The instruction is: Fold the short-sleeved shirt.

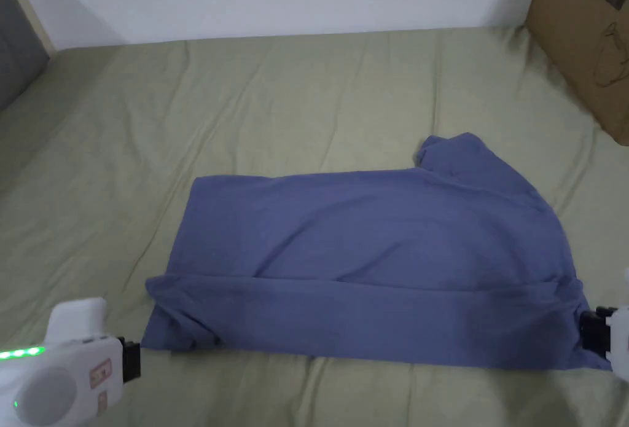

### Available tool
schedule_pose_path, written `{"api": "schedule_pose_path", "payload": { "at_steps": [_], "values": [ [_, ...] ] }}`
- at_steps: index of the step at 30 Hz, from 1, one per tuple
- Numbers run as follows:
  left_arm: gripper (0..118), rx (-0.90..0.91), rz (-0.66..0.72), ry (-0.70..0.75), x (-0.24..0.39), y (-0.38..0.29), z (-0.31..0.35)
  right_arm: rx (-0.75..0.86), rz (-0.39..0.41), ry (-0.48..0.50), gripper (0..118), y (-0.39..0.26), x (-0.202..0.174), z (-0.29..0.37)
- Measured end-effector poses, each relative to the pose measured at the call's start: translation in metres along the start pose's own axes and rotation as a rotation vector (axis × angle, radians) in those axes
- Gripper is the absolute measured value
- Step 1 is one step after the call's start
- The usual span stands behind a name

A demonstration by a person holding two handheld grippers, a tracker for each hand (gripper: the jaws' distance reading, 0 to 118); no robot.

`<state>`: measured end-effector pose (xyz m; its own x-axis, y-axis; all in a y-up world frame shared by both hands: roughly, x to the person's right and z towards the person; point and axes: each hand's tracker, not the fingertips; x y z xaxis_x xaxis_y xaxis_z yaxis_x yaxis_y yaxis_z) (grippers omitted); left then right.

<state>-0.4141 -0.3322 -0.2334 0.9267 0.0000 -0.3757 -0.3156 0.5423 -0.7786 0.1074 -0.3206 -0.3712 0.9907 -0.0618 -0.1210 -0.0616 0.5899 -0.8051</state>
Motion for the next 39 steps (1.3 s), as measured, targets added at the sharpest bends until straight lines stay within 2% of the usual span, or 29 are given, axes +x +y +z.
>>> {"api": "schedule_pose_path", "payload": {
  "at_steps": [6, 7, 9, 10, 11, 14, 17, 18, 19, 20, 21, 23, 24, 25, 26, 27, 28, 34, 36, 38, 39],
  "values": [
    [0, -0.028, 0.015, 0.000, -0.004, -0.011, -0.015, -0.044, -0.052, 0.014, 0, -0.031, 0.003, 0.002],
    [7, -0.011, 0.023, 0.003, -0.006, -0.008, -0.016, -0.050, -0.059, 0.012, 0, -0.032, 0.004, 0.002],
    [74, -0.008, 0.040, -0.017, -0.011, 0.008, -0.025, -0.055, -0.073, 0.013, 0, -0.032, 0.007, 0.003],
    [98, -0.030, 0.034, -0.014, -0.010, 0.016, -0.032, -0.057, -0.076, 0.011, 0, -0.032, 0.008, 0.003],
    [104, -0.046, 0.020, -0.009, -0.010, 0.021, -0.044, -0.058, -0.078, 0.012, 0, -0.031, 0.009, 0.003],
    [89, -0.066, -0.033, 0.043, 0.001, 0.032, -0.070, -0.061, -0.087, 0.007, 0, -0.032, 0.010, 0.003],
    [83, -0.122, -0.031, 0.021, 0.001, 0.035, -0.097, -0.072, -0.107, 0.008, 0, -0.036, 0.011, 0.001],
    [72, -0.120, -0.025, 0.030, 0.004, 0.034, -0.100, -0.076, -0.114, 0.004, 0, -0.038, 0.012, 0.000],
    [50, -0.121, -0.015, 0.029, 0.003, 0.036, -0.096, -0.085, -0.125, 0.003, 0, -0.039, 0.012, -0.001],
    [8, -0.120, -0.021, 0.031, 0.005, 0.038, -0.087, -0.092, -0.141, 0.011, 0, -0.041, 0.014, -0.002],
    [3, -0.065, -0.082, 0.069, 0.010, 0.038, -0.080, -0.094, -0.146, 0.015, 0, -0.042, 0.013, -0.003],
    [3, -0.077, -0.125, 0.074, 0.015, 0.040, -0.080, -0.102, -0.137, 0.019, 1, -0.041, 0.011, -0.005],
    [3, -0.091, -0.124, 0.078, 0.016, 0.042, -0.081, -0.101, -0.123, 0.017, 14, -0.040, 0.010, -0.006],
    [3, -0.090, -0.123, 0.080, 0.015, 0.042, -0.082, -0.096, -0.116, 0.016, 35, -0.037, 0.010, -0.006],
    [3, -0.089, -0.105, 0.075, 0.016, 0.041, -0.080, -0.088, -0.107, 0.016, 71, -0.033, 0.011, -0.007],
    [3, -0.082, -0.076, 0.063, 0.012, 0.041, -0.077, -0.077, -0.096, 0.009, 90, -0.027, 0.012, -0.007],
    [3, -0.075, -0.051, 0.048, 0.009, 0.041, -0.075, -0.066, -0.095, 0.003, 92, -0.022, 0.014, -0.009],
    [3, -0.057, 0.000, -0.012, -0.004, 0.041, -0.057, -0.079, -0.092, -0.041, 90, 0.015, 0.035, -0.057],
    [3, -0.052, 0.003, -0.014, -0.005, 0.039, -0.055, -0.186, -0.123, -0.082, 58, 0.013, 0.038, -0.079],
    [3, -0.052, 0.004, -0.019, -0.001, 0.038, -0.049, -0.191, -0.120, -0.038, 42, 0.006, 0.033, -0.085],
    [3, -0.053, 0.003, -0.022, -0.001, 0.037, -0.049, -0.154, -0.091, -0.081, 17, 0.006, 0.026, -0.078]
  ]
}}
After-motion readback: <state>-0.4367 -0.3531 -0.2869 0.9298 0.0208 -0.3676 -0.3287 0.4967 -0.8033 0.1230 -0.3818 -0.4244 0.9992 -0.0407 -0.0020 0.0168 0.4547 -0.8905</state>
